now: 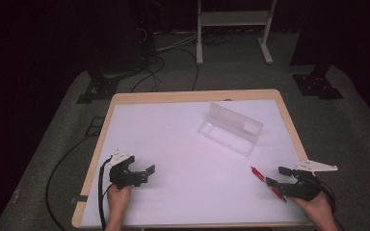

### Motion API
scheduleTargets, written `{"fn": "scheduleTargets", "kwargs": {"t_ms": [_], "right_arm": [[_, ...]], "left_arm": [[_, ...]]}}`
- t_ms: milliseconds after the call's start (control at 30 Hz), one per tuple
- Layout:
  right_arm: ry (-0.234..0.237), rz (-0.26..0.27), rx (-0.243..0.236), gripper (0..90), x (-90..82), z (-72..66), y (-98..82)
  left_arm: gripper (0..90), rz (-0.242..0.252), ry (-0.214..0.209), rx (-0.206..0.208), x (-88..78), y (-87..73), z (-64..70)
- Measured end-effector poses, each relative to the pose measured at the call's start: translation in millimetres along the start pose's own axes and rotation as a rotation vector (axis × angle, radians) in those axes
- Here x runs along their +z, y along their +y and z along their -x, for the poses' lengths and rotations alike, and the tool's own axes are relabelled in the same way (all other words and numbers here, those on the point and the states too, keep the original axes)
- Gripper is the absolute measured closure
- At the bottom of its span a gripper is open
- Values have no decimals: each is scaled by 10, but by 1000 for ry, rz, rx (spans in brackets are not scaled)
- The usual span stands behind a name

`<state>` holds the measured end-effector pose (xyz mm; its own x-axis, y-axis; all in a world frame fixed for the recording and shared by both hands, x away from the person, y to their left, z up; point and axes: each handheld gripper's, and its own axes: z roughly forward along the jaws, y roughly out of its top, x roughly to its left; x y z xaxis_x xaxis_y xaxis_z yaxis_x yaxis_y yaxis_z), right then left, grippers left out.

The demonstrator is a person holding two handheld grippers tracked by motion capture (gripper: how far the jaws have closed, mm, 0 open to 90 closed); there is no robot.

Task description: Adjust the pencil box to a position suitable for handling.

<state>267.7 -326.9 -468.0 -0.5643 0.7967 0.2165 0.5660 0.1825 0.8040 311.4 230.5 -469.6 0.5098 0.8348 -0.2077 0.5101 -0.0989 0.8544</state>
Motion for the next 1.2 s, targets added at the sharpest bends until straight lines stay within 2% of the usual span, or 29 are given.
{"fn": "scheduleTargets", "kwargs": {"t_ms": [67,167,433,533,700,967,1200], "right_arm": [[12,5,-8,234,-13,-5,9],[5,20,-36,221,-21,-24,37],[11,45,-95,212,-29,-79,220],[24,31,-134,212,30,-149,367],[43,17,-171,201,106,-215,539],[70,-6,-209,195,217,-288,757],[79,-31,-232,195,344,-289,887]], "left_arm": [[0,1,0,-1,1,-1,-1],[0,0,-1,1,-2,-2,3],[0,-5,-4,11,-1,-4,13],[0,-5,-5,11,-2,-5,15],[0,-5,-7,12,-4,-5,13],[0,-5,-6,9,-4,-5,10],[0,-5,-6,10,-3,-5,11]]}}
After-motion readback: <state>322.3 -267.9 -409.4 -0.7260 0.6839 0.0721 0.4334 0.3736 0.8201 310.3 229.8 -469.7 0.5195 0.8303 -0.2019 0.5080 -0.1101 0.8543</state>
